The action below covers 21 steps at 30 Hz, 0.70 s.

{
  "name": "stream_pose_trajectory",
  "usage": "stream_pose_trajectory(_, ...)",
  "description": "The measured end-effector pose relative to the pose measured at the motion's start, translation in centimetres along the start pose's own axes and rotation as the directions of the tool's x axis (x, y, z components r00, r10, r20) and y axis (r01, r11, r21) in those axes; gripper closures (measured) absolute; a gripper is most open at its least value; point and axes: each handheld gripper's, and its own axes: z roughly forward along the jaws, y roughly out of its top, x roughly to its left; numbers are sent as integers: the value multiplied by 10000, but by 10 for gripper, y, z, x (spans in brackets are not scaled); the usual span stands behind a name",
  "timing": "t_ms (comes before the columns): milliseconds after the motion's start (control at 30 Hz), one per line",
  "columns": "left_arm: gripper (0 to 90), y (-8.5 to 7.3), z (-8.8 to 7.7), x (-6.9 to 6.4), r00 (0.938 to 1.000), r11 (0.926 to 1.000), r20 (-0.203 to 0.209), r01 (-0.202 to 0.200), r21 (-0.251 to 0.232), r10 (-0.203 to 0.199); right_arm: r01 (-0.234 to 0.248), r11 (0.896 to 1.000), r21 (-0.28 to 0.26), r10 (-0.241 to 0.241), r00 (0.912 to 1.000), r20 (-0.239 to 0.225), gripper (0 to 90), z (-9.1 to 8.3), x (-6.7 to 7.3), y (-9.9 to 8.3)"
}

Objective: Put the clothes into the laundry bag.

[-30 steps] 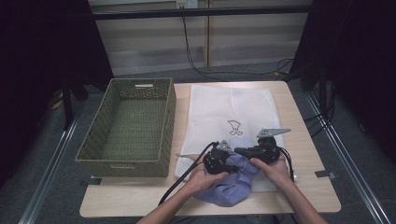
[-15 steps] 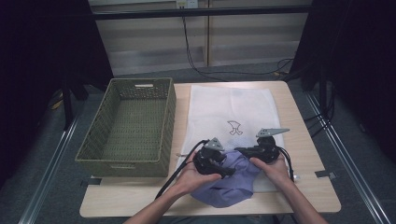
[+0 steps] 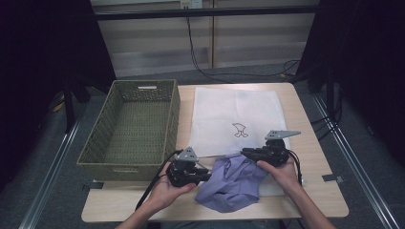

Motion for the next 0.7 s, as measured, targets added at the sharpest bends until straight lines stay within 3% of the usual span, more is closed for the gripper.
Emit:
stream_pose_trajectory(133, 790, -13, -8, 1, 9998, 9996, -198, -61, 272, 67, 102, 9994, -322, -102, 9999, 3, 702, -9, 6, 3)
stream_pose_trajectory(200, 790, -23, -5, -2, 9999, 9994, -145, 10, 353, -5, 348, 9974, -624, -351, 9994, -37, 669, -17, 12, 6)
stream_pose_trajectory(233, 790, -26, -3, -4, 9998, 9980, -166, -101, 623, 112, 377, 9967, -720, -379, 9993, -16, 660, -21, 14, 7)
stream_pose_trajectory(333, 793, -28, -1, -5, 9989, 9951, -368, -244, 958, 280, 416, 9936, -1053, -437, 9989, -177, 687, -31, 21, 10)
stream_pose_trajectory(400, 798, -31, 2, -3, 9989, 9962, -459, -91, 869, 131, 544, 9931, -1043, -591, 9974, -423, 714, -34, 28, 9)
stream_pose_trajectory(433, 798, -33, 5, 1, 9986, 9962, -524, 84, 871, -38, 660, 9928, -997, -719, 9958, -571, 715, -34, 34, 8)
stream_pose_trajectory(533, 797, -34, 10, 4, 9984, 9935, -569, 49, 1141, 16, 942, 9943, -496, -997, 9873, -1235, 711, -31, 50, 1)
stream_pose_trajectory(567, 787, -34, 10, 4, 9984, 9935, -569, 49, 1141, 16, 942, 9943, -496, -997, 9873, -1235, 711, -31, 50, 1)
stream_pose_trajectory(633, 735, -34, 16, 5, 9983, 9937, -578, 145, 1113, -81, 1288, 9908, 403, -1191, 9749, -1884, 644, -18, 64, -11)
stream_pose_trajectory(667, 736, -34, 16, 5, 9983, 9937, -578, 145, 1113, -81, 1288, 9908, 403, -1191, 9749, -1884, 644, -18, 64, -11)
stream_pose_trajectory(700, 736, -33, 19, 6, 9990, 9921, -441, 15, 1255, 41, 1458, 9847, 955, -1224, 9687, -2161, 616, -7, 70, -18)
